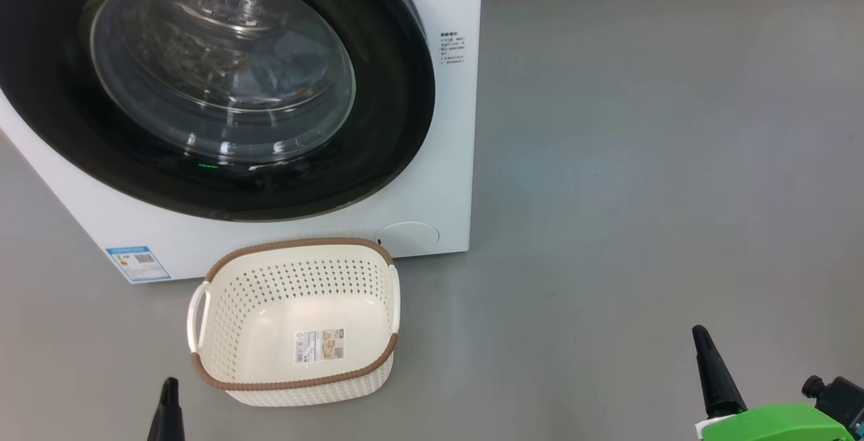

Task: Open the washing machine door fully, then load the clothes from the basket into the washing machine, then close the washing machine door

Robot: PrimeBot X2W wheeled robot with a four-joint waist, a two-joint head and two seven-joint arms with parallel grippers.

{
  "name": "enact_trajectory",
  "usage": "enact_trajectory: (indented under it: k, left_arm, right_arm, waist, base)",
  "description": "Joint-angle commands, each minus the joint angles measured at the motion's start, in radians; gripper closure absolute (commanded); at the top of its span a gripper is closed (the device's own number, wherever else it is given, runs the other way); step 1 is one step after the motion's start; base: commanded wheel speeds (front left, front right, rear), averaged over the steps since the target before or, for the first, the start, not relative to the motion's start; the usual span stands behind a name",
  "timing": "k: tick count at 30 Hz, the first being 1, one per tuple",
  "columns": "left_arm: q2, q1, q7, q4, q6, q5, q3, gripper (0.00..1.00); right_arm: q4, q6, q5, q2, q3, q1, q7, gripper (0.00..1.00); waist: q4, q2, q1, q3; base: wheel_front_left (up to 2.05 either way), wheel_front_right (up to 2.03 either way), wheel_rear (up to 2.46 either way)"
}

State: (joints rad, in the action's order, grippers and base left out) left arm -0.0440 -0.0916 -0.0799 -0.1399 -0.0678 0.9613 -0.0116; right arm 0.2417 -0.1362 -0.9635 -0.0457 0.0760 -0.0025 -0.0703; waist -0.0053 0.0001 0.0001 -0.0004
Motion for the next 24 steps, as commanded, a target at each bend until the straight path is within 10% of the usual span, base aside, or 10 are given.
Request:
enact_trajectory:
  k: [1,24]
  left_arm:
    - [-0.019,0.049,0.007,0.013,-0.015,0.039,-0.024,1.0]
    - [-0.024,0.108,0.07,-0.034,-0.034,0.292,-0.041,1.0]
  right_arm:
    - [-0.021,0.003,-0.045,-0.011,-0.007,-0.043,0.01,1.0]
    - [-0.012,0.004,-0.287,-0.012,0.006,-0.068,0.075,1.0]
  waist:
    - [0.0,-0.0001,0.0,0.0]
    - [0.002,-0.0001,0.0,0.001]
  base:
    - [0.0,0.0,0.0]
    - [0.0,0.0,0.0]
